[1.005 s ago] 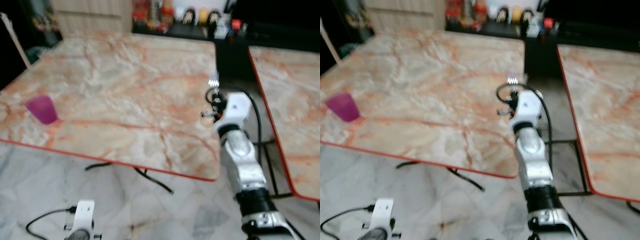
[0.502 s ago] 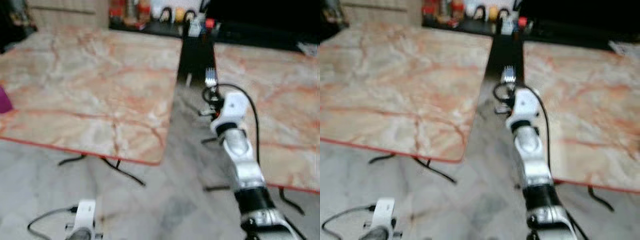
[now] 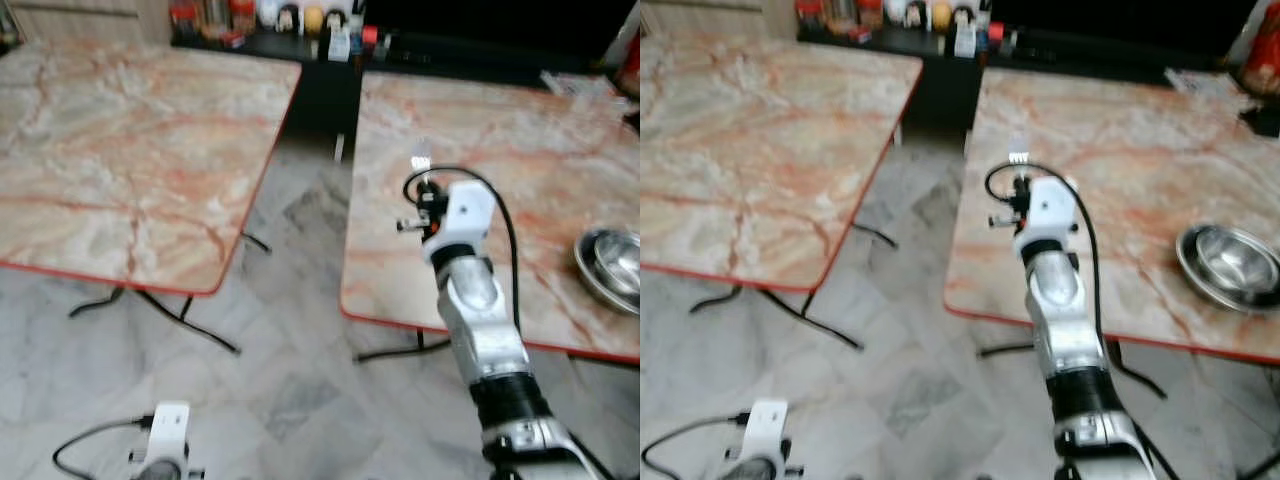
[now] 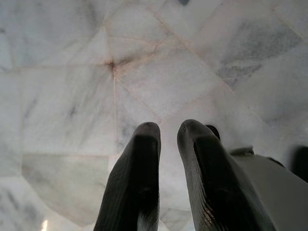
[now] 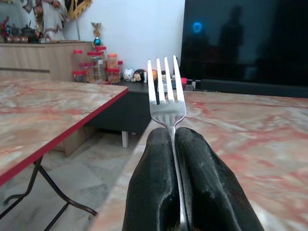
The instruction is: Setting the table
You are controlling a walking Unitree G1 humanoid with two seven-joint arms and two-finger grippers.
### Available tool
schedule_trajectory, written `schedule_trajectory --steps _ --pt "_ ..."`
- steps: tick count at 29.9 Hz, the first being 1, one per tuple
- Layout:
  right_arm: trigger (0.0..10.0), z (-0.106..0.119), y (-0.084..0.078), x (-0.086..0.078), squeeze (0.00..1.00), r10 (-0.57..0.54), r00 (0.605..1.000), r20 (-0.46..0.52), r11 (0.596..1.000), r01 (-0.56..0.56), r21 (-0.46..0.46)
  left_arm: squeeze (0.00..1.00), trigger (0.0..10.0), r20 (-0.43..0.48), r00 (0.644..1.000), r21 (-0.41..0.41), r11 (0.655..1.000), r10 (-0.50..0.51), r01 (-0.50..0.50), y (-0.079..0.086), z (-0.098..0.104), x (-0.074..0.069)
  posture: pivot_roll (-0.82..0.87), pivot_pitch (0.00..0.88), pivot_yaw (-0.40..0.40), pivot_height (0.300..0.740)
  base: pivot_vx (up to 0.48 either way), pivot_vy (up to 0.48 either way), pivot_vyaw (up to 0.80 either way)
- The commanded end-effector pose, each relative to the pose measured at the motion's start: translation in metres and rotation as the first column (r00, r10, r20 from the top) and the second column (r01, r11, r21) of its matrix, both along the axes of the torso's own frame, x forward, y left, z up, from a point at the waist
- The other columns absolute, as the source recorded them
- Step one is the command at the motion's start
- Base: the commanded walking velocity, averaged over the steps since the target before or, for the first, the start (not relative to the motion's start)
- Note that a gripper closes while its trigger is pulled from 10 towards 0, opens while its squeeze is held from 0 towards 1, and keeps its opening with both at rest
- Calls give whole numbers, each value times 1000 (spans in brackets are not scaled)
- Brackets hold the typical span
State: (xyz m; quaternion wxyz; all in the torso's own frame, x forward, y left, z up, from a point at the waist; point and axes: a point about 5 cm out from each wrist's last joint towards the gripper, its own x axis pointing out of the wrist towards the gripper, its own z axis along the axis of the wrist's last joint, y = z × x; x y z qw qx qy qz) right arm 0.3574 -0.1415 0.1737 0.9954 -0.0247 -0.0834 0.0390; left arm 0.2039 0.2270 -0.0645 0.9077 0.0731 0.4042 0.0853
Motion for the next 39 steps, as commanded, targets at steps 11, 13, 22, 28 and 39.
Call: schedule_trajectory --steps 11,13,22,28,39 --pt "10000 4 -8 0 0 -31 999 19 1000 31 -1 0 10000 -11 1000 -13 1000 -12 12 -7 -3 -2 -7 139 -18 740 0 -457 0" --pt "10000 5 -9 0 0 -31 999 20 1000 31 1 0 10000 -11 1000 -14 1000 -14 14 -7 -3 -2 -9 141 -18 740 0 -459 0" --pt "10000 3 -11 -1 0 -40 999 18 999 40 3 0 10000 -15 1000 -15 1000 -22 22 -8 -3 -2 -12 137 -14 740 0 -458 0" --pt "10000 3 -10 -1 0 -41 999 18 999 41 -5 0 10000 -13 1000 -10 1000 -28 27 -7 -2 -1 -13 130 -10 740 0 -459 0" --pt "10000 -2 -16 -4 0 -65 998 3 998 65 -18 0 10000 2 1000 -28 999 -24 24 -8 -2 0 -20 113 -13 740 0 -284 0"
